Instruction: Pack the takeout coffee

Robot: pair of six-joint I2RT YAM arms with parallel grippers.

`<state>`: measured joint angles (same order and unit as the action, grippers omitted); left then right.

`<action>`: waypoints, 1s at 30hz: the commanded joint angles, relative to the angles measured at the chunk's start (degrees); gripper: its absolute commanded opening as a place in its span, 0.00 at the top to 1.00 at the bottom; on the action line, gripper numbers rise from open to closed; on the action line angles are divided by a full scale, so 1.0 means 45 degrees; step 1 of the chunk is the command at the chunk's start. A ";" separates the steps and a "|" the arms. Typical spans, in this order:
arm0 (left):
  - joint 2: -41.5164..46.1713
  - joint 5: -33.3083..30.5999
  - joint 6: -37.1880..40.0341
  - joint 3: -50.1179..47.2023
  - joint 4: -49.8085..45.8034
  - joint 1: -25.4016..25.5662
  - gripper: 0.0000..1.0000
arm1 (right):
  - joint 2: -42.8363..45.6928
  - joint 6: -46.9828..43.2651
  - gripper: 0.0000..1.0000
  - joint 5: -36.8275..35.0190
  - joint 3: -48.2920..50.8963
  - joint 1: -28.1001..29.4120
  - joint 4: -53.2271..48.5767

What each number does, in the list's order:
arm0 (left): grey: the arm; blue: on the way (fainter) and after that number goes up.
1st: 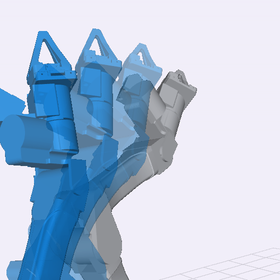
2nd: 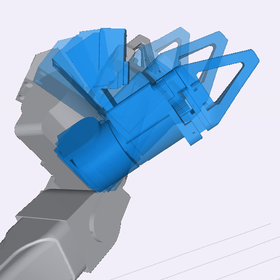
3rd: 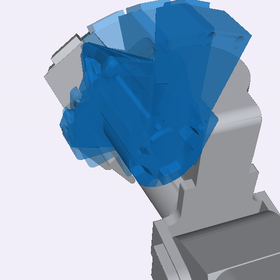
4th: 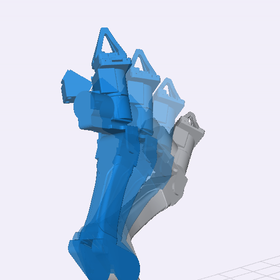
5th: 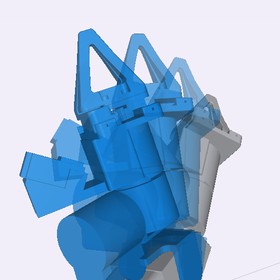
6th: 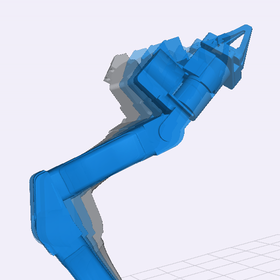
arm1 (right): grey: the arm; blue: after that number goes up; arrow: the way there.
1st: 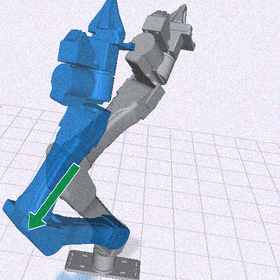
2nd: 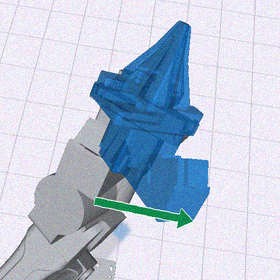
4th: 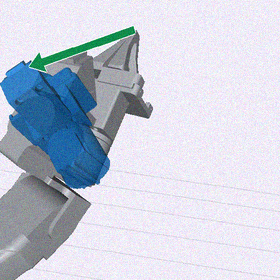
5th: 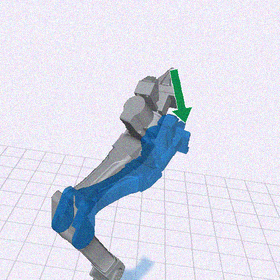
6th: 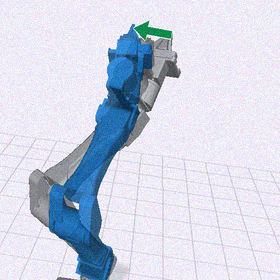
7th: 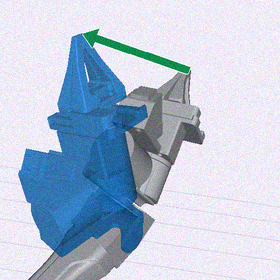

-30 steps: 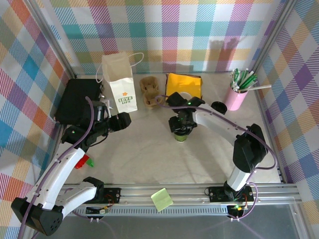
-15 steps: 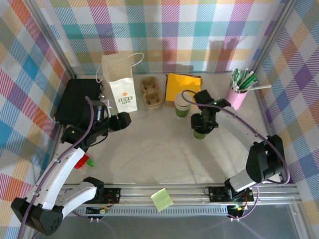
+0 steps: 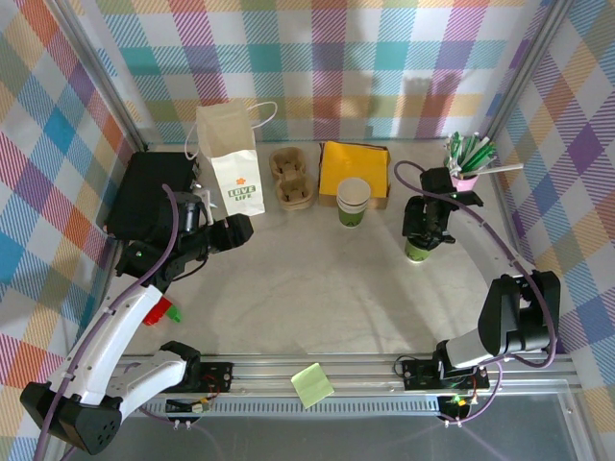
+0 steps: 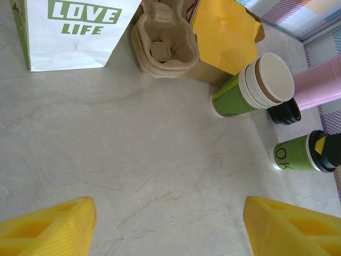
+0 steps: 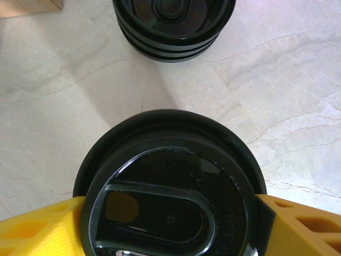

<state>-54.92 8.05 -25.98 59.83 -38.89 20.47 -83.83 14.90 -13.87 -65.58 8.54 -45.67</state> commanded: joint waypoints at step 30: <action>-0.1619 -0.0013 -0.0543 0.0860 0.1514 0.1610 0.30 | 0.3024 -0.0417 0.10 0.2397 -0.2021 -0.0452 -0.1404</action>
<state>-60.51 9.78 -27.68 61.23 -35.33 25.56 -72.86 12.99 -6.79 -73.06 6.74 -49.69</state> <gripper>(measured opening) 0.699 0.901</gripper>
